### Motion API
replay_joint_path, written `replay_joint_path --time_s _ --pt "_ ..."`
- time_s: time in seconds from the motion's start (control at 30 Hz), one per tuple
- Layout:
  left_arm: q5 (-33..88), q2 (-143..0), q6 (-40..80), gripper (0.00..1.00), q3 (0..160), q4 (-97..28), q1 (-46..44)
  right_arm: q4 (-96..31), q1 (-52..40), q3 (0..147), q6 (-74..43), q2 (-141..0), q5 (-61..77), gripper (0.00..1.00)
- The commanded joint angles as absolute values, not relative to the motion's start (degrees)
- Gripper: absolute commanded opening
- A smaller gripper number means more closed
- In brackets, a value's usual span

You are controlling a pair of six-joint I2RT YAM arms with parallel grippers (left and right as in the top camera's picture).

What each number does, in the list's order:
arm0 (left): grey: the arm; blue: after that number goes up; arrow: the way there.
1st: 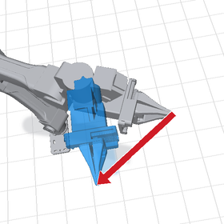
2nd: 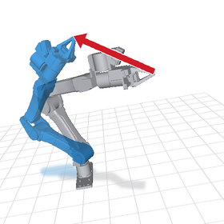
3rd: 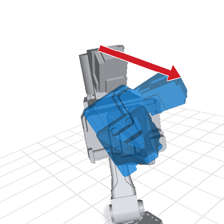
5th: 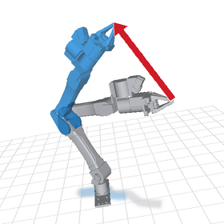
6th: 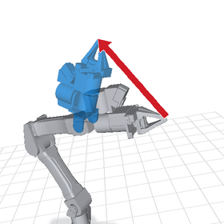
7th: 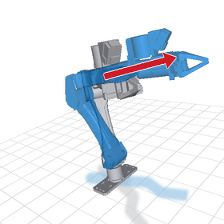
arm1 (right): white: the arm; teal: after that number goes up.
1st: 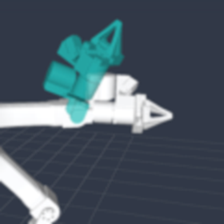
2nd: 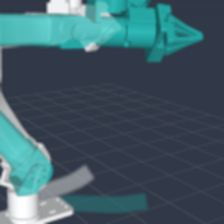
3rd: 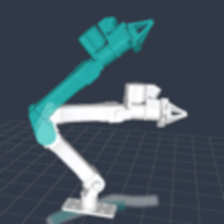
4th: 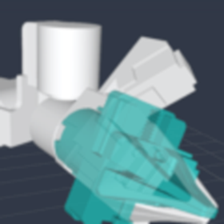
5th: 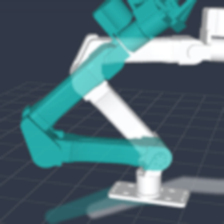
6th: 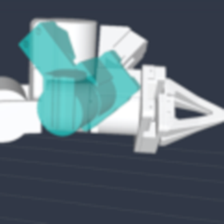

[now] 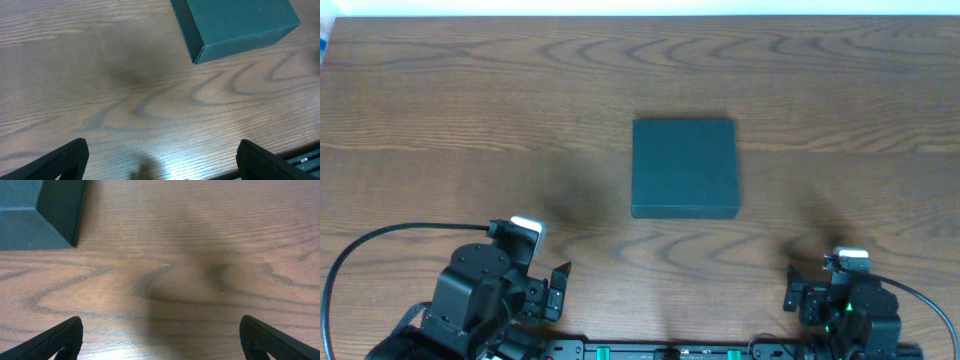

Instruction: Pack container

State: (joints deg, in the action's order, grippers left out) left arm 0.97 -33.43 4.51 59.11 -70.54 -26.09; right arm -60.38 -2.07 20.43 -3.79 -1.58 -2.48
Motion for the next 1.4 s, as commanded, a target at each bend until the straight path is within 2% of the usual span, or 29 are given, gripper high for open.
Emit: replay_joint_path --time_s 0.0,0.33,0.5,0.83,1.17,1.37 --pt "0.9 -33.3 5.1 0.96 58.9 -70.7 -26.3 -60.6 -1.4 20.1 -2.9 -1.0 -2.1 0.99" --pt "0.0 -30.6 1.9 0.95 57.8 -69.4 -25.2 -60.6 -1.4 20.1 -2.9 -1.0 -2.1 0.99" --pt "0.0 -23.6 -5.4 0.95 48.9 -60.2 -20.9 -60.6 -1.4 20.1 -2.9 -1.0 -2.1 0.99" --pt "4.0 -9.6 -5.6 0.95 29.7 -55.4 -11.1 -60.6 -1.4 20.1 -2.9 -1.0 -2.1 0.99" --pt "5.0 -0.3 -5.6 0.95 21.4 -55.6 -10.5 -60.6 -1.4 20.1 -2.9 -1.0 -2.1 0.99" --pt "5.0 -0.2 -5.1 0.95 18.1 -55.7 -10.5 -60.6 -1.4 20.1 -2.9 -1.0 -2.1 0.99"
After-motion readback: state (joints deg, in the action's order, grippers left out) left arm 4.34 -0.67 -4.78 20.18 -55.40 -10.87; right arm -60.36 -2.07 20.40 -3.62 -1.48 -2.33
